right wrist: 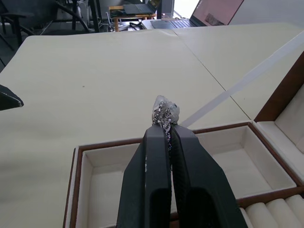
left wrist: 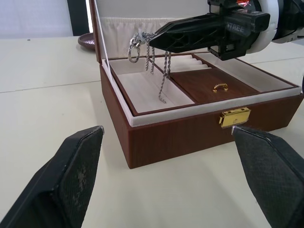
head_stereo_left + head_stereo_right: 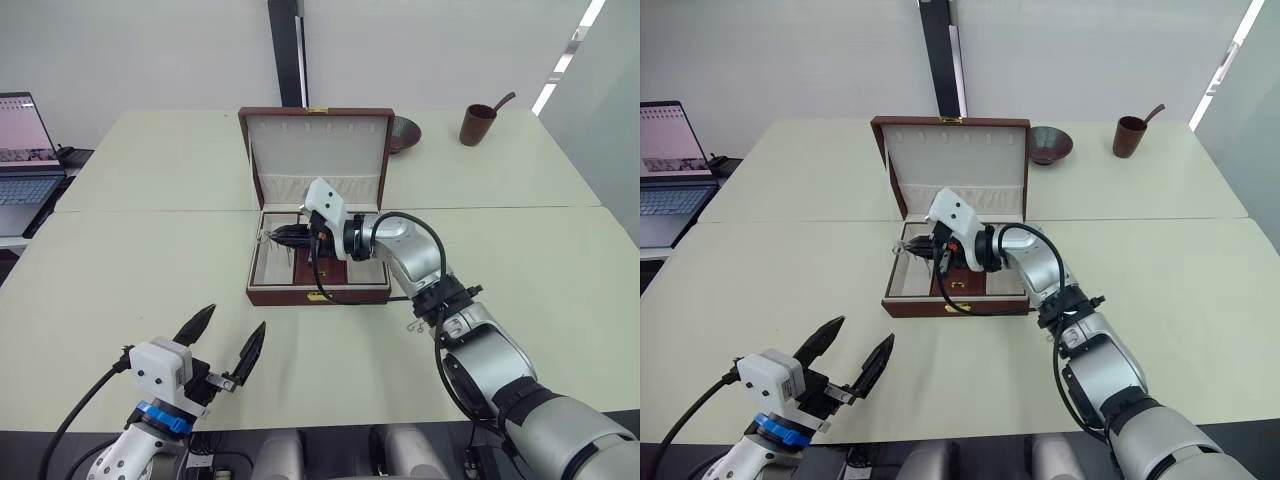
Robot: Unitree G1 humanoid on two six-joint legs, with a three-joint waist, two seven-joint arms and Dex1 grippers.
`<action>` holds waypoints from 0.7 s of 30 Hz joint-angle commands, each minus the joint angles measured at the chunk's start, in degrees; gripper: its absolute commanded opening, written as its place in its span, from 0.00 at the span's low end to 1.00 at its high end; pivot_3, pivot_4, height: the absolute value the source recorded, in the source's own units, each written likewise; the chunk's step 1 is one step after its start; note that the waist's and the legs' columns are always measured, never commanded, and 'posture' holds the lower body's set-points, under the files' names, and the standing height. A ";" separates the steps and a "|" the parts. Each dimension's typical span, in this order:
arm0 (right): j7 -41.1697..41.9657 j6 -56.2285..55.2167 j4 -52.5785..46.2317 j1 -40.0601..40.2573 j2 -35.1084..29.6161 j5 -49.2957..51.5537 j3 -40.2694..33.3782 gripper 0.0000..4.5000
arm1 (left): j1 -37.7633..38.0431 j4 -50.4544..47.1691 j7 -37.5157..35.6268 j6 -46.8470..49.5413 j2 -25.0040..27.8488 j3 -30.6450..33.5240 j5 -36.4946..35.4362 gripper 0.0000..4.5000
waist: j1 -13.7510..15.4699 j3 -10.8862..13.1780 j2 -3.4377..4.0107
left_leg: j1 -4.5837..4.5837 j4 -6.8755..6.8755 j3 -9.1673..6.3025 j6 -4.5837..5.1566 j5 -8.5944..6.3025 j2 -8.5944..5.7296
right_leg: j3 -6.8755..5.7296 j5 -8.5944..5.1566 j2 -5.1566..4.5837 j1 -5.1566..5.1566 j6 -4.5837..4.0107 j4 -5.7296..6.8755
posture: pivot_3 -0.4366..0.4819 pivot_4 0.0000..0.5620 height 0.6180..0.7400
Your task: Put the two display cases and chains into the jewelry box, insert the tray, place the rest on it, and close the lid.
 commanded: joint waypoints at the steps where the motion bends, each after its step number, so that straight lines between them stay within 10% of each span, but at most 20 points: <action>1: -0.63 -0.99 -0.46 -1.68 0.71 -0.16 -0.54 0.01 | 0.70 0.61 -0.97 -2.37 -0.40 -0.07 0.08 1.00 | 0.00 0.00 0.00 | 0.00 0.00 0.00 0.00 0.00 0.00 | 0.00 0.00 0.00 0.00 0.00 0.00 | 0.48 0.27 1.00; 4: -0.85 -1.23 0.12 -1.94 0.88 -0.36 -0.62 0.01 | 0.42 1.37 -1.32 -2.97 -0.39 0.00 0.02 1.00 | 0.00 0.02 0.01 | 0.00 -0.01 0.00 0.00 0.00 0.00 | -0.01 0.00 0.00 0.00 0.00 0.00 | 0.48 0.27 1.00; 21: 2.44 1.03 -6.40 1.09 -3.41 4.19 -5.00 0.99 | -1.75 3.29 -3.22 -2.48 1.19 0.82 -1.65 1.00 | 0.03 0.14 0.16 | -0.02 -0.01 -0.02 0.00 0.00 0.00 | -0.02 0.00 0.00 0.00 0.00 0.00 | 0.48 0.27 1.00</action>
